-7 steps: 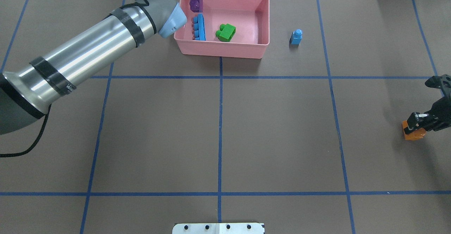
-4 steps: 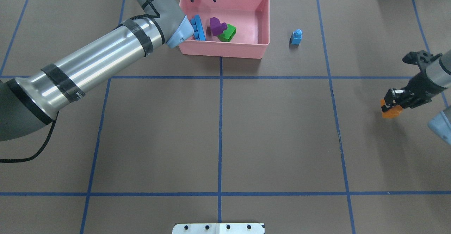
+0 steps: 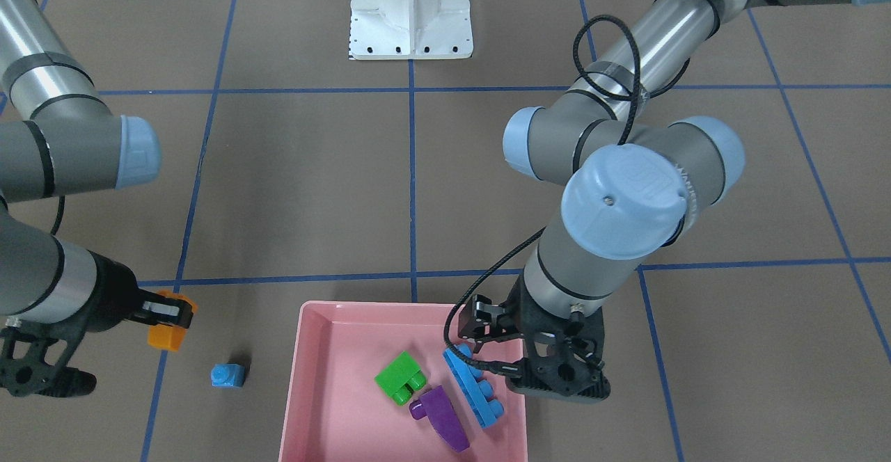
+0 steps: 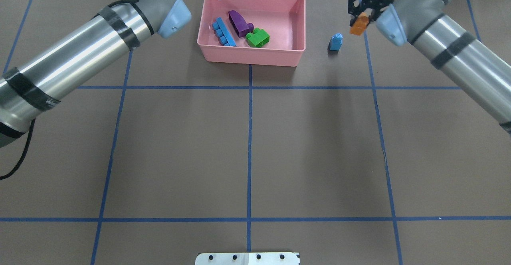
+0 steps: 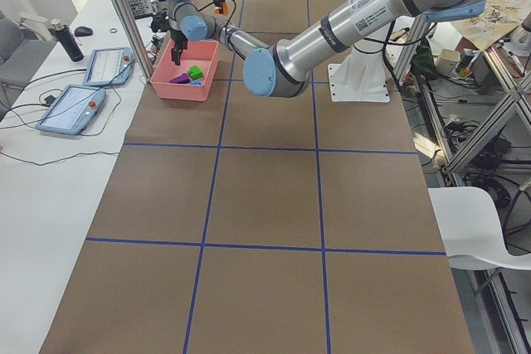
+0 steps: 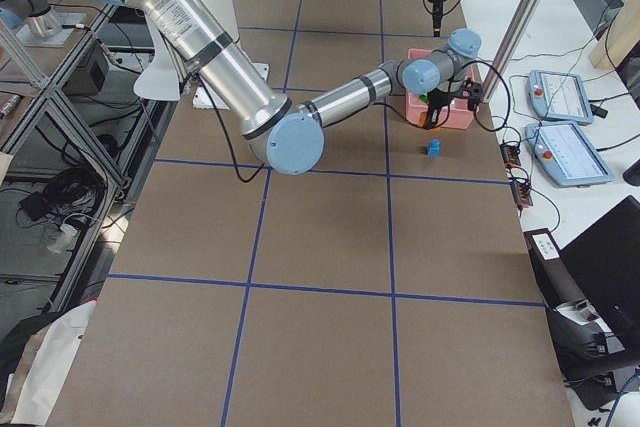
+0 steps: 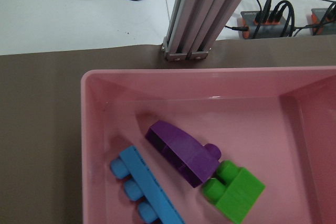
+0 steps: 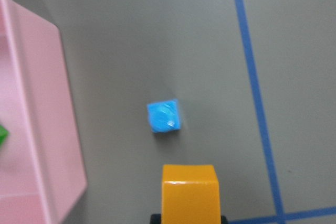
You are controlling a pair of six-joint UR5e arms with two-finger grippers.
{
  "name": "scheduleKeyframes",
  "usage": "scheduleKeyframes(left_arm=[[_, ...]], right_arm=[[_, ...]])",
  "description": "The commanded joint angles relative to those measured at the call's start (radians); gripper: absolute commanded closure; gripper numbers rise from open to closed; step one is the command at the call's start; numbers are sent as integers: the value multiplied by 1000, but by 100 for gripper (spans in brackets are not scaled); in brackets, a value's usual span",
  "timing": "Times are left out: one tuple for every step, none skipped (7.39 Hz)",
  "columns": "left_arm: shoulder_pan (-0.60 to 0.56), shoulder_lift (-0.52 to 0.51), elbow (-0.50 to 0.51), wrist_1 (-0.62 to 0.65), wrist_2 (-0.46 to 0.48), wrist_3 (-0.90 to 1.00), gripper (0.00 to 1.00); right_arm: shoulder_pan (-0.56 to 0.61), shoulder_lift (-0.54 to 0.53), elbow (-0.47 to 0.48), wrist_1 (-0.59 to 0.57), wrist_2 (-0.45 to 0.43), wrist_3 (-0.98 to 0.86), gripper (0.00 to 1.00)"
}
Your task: Put all blocks into box
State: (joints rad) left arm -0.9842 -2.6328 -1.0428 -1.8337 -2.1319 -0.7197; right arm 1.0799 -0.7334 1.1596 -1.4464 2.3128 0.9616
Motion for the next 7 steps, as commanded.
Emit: scheduleKeyframes(left_arm=[[-123,132,-147,161,-77,261,1],[-176,254,-252,213,-97,408,1],[-239,378,-328,220,-130,507,1],[-288,434,-356,221,-169,554,1],[-321,500,-397,221,-172,597,1],[-342,535,-408,221,-172,600,1],[-346,556,-416,221,-169,602,1]], right_arm=[[-59,213,-283,281,-166,188,100],[-101,292,-376,309,-196,192,100],[-132,308,-397,348,-237,247,100],[-158,310,-418,401,-263,296,100],[-178,312,-422,418,-279,299,1],[-175,309,-420,419,-277,293,0],[-154,296,-420,414,-270,283,0]])
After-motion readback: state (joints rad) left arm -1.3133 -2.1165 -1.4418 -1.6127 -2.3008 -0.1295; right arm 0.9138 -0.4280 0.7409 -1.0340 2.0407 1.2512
